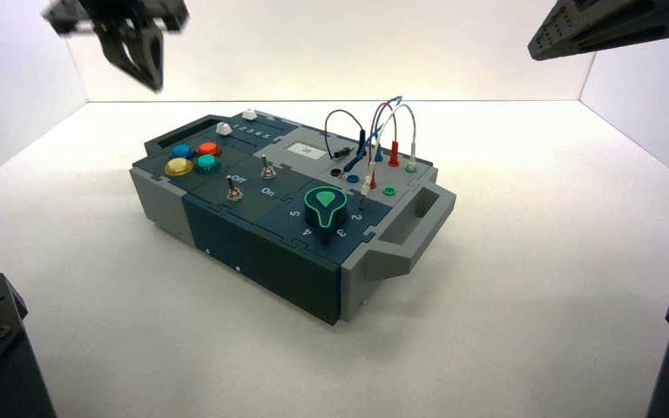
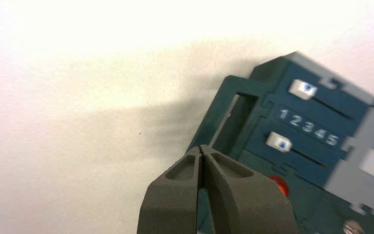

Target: Move the box to the right.

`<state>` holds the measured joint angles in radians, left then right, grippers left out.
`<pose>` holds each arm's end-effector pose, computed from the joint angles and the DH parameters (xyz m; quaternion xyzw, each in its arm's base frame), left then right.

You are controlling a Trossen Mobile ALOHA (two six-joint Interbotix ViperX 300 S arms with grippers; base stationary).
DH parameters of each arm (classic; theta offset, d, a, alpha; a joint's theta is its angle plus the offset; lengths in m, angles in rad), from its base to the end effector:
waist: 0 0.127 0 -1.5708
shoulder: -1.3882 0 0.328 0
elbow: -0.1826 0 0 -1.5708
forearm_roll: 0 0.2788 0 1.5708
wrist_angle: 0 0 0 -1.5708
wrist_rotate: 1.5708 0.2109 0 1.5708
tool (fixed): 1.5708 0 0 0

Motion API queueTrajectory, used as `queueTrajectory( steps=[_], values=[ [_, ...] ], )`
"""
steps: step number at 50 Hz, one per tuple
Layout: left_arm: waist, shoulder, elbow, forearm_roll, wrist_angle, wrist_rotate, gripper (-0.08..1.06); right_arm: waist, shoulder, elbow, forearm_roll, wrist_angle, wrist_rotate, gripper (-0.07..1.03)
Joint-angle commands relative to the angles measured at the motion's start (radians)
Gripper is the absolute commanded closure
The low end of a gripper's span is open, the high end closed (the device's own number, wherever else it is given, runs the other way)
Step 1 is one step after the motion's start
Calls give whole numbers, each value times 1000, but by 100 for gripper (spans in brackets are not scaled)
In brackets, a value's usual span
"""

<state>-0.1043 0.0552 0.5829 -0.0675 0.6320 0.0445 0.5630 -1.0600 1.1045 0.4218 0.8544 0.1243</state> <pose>0.3610 -0.0462 0.0785 0.0151 0.5928 -0.0550 0.8034 0.0990 0.1395 0.1731 0.1178 0.4808 0.2946 0.8174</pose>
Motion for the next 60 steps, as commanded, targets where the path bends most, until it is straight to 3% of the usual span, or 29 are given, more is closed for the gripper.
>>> queueTrajectory(
  steps=[1,12,38,60],
  values=[
    [3,54,-54,0,-21,18,101,5,23,-31,8,-5,-2,98],
    [-14,164,-138,-2,-37,49,101,5,60,-35,8,-14,-2,98],
    [-97,316,-380,-9,9,58,101,5,98,-35,9,-26,3,98],
    [-107,385,-400,-11,57,77,101,3,107,-40,9,-43,6,98]
  ],
)
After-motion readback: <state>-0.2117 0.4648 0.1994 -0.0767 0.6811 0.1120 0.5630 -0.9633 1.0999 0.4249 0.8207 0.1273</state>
